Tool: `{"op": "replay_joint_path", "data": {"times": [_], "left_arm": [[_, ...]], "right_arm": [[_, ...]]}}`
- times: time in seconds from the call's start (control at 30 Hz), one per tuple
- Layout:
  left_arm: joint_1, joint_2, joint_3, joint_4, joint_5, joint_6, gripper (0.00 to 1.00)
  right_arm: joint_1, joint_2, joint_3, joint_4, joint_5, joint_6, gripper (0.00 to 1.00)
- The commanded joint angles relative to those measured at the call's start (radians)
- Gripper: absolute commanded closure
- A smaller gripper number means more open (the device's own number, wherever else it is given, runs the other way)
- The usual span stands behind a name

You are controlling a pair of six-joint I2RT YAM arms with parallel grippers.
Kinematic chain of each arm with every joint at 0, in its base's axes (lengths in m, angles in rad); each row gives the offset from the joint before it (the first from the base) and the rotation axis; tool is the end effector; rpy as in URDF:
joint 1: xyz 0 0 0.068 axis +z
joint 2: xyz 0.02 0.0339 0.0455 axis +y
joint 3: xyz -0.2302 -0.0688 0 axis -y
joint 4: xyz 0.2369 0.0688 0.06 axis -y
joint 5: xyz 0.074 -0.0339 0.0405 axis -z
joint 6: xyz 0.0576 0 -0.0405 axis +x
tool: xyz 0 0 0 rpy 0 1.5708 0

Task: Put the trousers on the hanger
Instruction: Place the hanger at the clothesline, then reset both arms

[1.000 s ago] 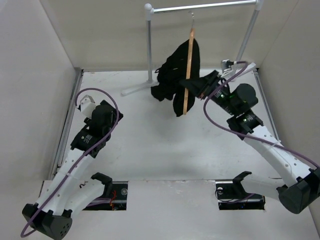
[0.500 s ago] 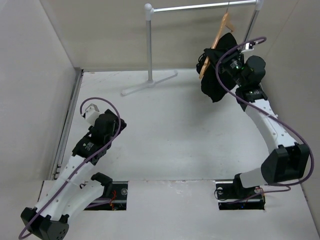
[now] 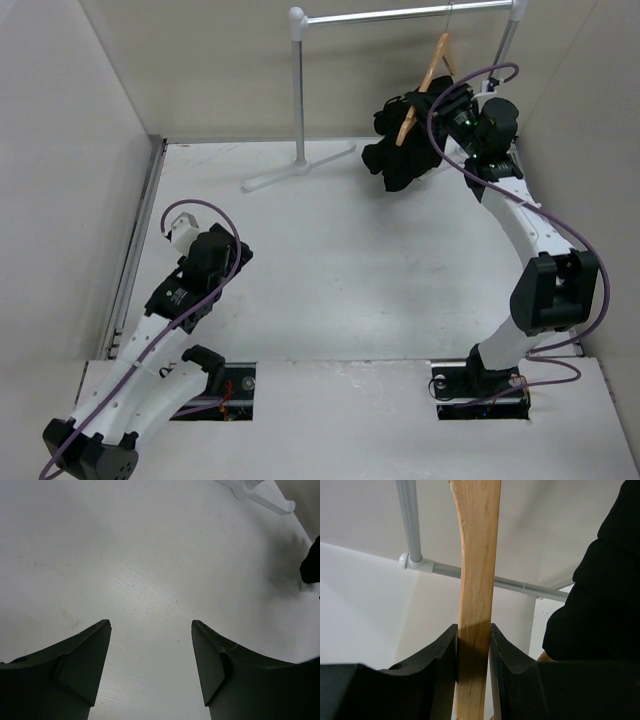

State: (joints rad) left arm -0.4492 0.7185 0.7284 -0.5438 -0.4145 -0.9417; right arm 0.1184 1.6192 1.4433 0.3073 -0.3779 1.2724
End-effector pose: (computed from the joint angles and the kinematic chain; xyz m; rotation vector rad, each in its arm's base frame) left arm 0.1831 -0.0625 0.2629 -0.7445 1.9447 -0.4220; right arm 0.3960 0.0685 0.3778 0.5709 1.5066 1.3817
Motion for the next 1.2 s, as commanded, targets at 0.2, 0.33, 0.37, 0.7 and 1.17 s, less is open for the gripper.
{"op": "replay_joint_path", "data": {"times": [0.2,0.33,0.37,0.7,1.17], "left_arm": [[0.014,0.001,-0.023,0.010,0.013,-0.020,0.36],[0.019,0.009,-0.024,0.008,0.013,-0.023,0.36],[0.022,0.016,-0.023,0.007,0.013,-0.023,0.36],[0.102,0.045,-0.004,0.010,0.063,-0.014,0.35],[0.079,0.169,0.121,0.015,0.114,0.027,0.34]], "right_arm": [[-0.027,0.018,0.046,0.185,-0.003,-0.015,0.91],[-0.030,0.033,0.042,0.185,-0.003,-0.015,0.80],[-0.030,0.036,0.042,0.182,-0.003,-0.015,0.74],[-0.036,0.012,0.037,0.102,0.013,-0.054,0.21],[-0.078,-0.255,-0.204,-0.083,0.128,-0.238,0.14]]}}
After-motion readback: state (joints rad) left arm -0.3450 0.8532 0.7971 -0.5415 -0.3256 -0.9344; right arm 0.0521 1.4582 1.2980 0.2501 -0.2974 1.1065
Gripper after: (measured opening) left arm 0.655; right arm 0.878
